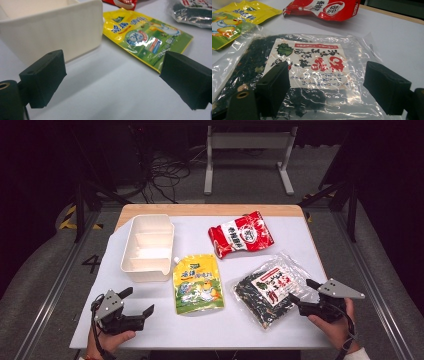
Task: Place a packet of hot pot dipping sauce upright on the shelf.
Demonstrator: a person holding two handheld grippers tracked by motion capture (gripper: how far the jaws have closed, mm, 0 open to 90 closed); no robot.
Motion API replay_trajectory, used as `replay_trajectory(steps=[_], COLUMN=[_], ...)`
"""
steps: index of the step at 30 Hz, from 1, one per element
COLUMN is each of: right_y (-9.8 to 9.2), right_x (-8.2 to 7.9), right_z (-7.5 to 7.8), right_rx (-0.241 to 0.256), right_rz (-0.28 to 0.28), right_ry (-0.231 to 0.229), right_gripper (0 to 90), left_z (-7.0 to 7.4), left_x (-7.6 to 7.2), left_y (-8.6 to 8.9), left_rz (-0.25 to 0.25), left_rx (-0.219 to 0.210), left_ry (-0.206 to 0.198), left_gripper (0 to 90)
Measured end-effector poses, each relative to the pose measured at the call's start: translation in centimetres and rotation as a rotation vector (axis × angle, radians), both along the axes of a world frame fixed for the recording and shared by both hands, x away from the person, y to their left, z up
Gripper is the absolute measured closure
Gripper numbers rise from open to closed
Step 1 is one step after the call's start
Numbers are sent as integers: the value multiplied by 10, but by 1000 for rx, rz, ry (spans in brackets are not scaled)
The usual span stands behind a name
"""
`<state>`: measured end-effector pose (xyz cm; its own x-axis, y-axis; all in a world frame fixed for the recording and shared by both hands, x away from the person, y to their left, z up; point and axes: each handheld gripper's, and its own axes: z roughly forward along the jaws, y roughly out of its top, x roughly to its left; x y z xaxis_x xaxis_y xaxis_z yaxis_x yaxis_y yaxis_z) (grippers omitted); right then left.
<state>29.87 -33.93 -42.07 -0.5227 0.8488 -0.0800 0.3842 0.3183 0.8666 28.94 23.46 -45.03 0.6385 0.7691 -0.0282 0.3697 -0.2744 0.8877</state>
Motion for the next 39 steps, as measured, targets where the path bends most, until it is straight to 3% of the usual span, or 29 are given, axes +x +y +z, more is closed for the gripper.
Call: replay_trajectory(steps=[10,22,31,33,35,39], right_y=[9,27,70,83,86,112], right_x=[0,2,7,6,6,4], right_z=[0,2,1,3,4,2], right_rx=[-6,5,-45,-38,-38,-37], right_rz=[45,125,244,295,307,389], right_ry=[15,52,80,86,87,112], right_gripper=[229,277,434,505,524,589], left_z=[-7,-8,-10,-12,-12,-15], left_x=[4,9,23,28,30,40], left_y=[-18,-29,-49,-56,-58,-66], left_rz=[-94,-139,-195,-202,-206,-196], left_rx=[81,74,55,60,63,63], left_ry=[53,105,170,192,199,238], left_gripper=[116,146,149,153,153,157])
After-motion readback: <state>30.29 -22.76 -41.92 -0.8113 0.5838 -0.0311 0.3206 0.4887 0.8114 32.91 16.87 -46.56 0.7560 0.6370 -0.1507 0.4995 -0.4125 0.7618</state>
